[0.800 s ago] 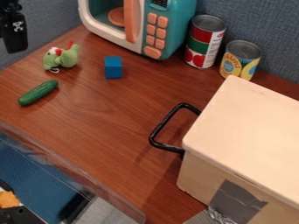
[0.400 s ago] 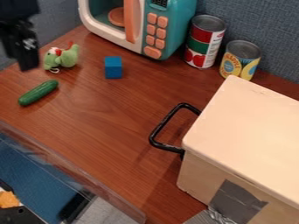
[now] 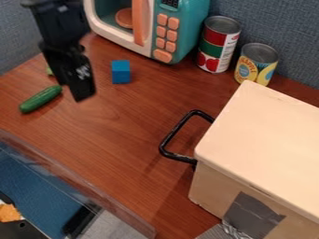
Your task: Open the drawer
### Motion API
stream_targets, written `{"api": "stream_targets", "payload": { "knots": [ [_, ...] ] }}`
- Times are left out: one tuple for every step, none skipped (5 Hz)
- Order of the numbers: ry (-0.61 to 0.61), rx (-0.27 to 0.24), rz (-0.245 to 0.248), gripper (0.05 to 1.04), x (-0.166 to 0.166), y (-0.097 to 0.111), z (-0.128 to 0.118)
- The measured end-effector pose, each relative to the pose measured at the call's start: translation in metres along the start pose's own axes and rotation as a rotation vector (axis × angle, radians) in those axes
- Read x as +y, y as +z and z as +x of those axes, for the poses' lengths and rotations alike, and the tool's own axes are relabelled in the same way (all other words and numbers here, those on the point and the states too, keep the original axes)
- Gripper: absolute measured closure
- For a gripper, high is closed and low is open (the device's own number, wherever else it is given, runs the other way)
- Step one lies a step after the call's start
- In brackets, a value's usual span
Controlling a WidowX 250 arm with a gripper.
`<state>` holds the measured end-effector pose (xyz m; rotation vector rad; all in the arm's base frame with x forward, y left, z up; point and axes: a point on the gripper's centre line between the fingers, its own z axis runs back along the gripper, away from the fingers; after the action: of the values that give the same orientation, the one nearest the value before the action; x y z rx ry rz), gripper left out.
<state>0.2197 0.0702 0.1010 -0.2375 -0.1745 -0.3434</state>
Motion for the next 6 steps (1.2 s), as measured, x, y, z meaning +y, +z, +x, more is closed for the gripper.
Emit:
{"api": "stream_targets", "payload": {
  "knots": [
    [0.045, -0.041, 0.013, 0.083, -0.017, -0.020, 0.016],
    [0.126, -0.060, 0.014, 0.083, -0.024, -0.040, 0.030],
    [0.163, -0.049, 0.060, 0.083, -0.036, -0.057, 0.044],
    [0.182, -0.033, 0.056, 0.083, -0.047, -0.073, 0.053],
    [0.200, -0.049, 0.056, 0.083, -0.055, -0.079, 0.063],
    [0.210, -0.050, 0.062, 0.083, -0.058, -0.088, 0.067]
  ]
}}
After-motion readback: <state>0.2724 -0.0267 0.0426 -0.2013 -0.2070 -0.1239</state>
